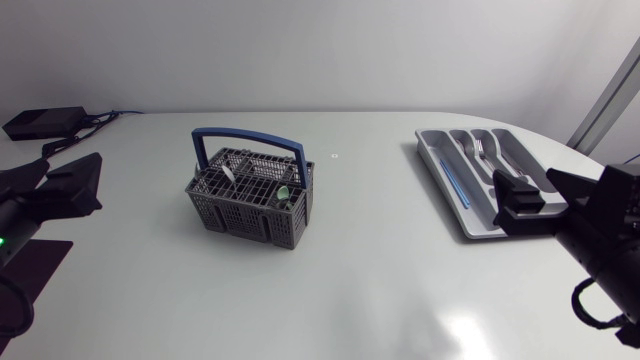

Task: Unload the cutlery basket into the drawer organizer.

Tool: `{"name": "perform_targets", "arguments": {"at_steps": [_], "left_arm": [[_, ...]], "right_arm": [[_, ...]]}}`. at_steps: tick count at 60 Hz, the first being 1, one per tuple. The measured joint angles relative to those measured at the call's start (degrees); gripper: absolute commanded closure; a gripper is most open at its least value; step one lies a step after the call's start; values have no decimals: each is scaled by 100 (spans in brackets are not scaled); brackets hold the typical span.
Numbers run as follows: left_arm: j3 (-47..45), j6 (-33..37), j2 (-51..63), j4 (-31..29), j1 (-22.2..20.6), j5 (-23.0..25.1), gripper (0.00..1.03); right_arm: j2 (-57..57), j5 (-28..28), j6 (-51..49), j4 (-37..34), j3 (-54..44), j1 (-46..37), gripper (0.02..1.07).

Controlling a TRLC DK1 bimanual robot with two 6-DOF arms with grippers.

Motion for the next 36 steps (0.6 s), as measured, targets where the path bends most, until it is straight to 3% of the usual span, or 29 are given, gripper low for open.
{"name": "perform_targets", "arguments": {"at_steps": [20, 36], "left_arm": [[970, -63, 1488, -350, -608, -474, 8], [1384, -199, 2332, -643, -955, -590, 9]], "right_arm": [[1497, 407, 0, -317, 1115, 704, 6], [2533, 492, 420, -1106, 2100, 1193, 7]]}}
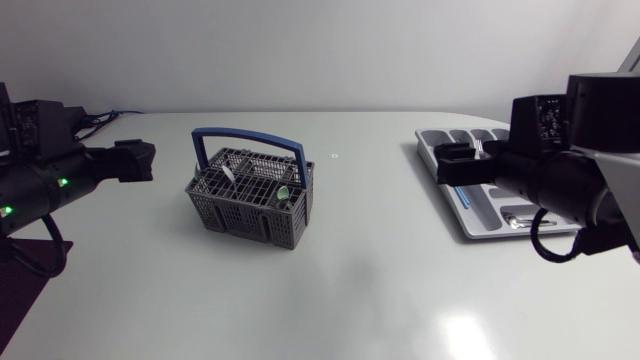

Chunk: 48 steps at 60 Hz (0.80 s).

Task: Unload the cutlery basket into the drawer organizer.

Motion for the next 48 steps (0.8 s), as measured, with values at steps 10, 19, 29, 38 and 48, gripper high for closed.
{"name": "perform_targets", "arguments": {"at_steps": [10, 19, 29, 38, 48], "left_arm": [[2, -103, 155, -13, -164, -13, 9], [9, -105, 315, -35, -282, -13, 9], [149, -101, 601, -52, -289, -11, 9], [210, -98, 785, -55, -391, -11, 9], [284, -90, 949, -57, -442, -9, 9]], "right_arm": [[573, 72, 581, -496, 553, 671, 7], [1167, 262, 911, -850, 1040, 1405, 7], [1851, 365, 1207, -1246, 1705, 1943, 7], [2297, 402, 1453, -1421, 2127, 2190, 7], [2712, 345, 1740, -1692, 2505, 2396, 7]]}}
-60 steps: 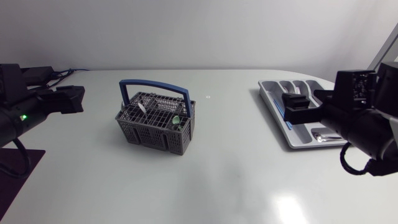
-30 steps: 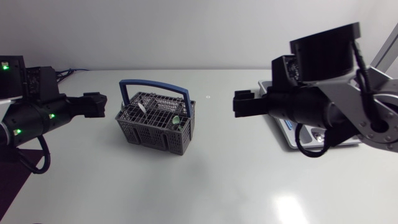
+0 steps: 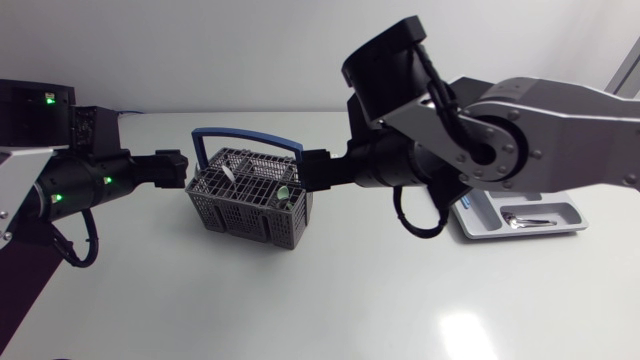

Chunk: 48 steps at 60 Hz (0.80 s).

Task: Unload the cutlery basket into the drawer organizer.

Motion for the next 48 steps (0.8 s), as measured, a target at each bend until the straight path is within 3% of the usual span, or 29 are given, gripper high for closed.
{"name": "perform_targets", "arguments": {"at_steps": [17, 37, 42, 48], "left_arm": [[111, 212, 210, 4, 15, 0, 9], [111, 299, 365, 216, 44, 2, 9], [111, 317, 365, 310, 92, 2, 9], [103, 323, 365, 387, 96, 7, 9]], "right_arm": [[1113, -186, 728, -1209, 1215, 315, 7], [1945, -533, 1259, -1974, 2490, 439, 7], [2046, -595, 1357, -2096, 2653, 439, 13], [2151, -660, 1423, -2354, 2900, 442, 12]]}}
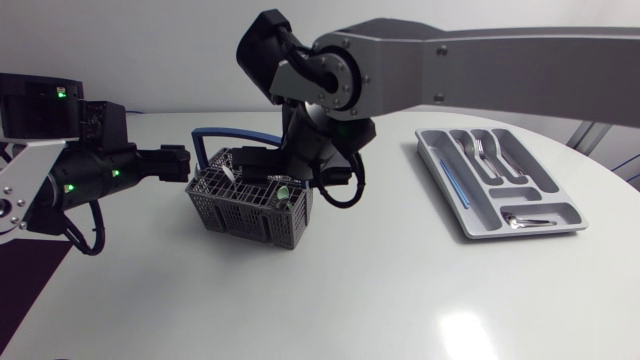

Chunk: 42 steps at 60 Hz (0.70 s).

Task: Unload the cutlery basket into the drawer organizer.

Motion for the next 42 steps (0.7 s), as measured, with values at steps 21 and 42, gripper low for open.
{"name": "perform_targets", "arguments": {"at_steps": [21, 42], "left_arm": [[-85, 302, 0, 219, 114, 184, 9], [-299, 426, 109, 573, 273, 319, 9]], "right_arm": [[660, -431, 540, -730, 802, -2, 16], [669, -575, 2295, -962, 817, -2, 16]]}}
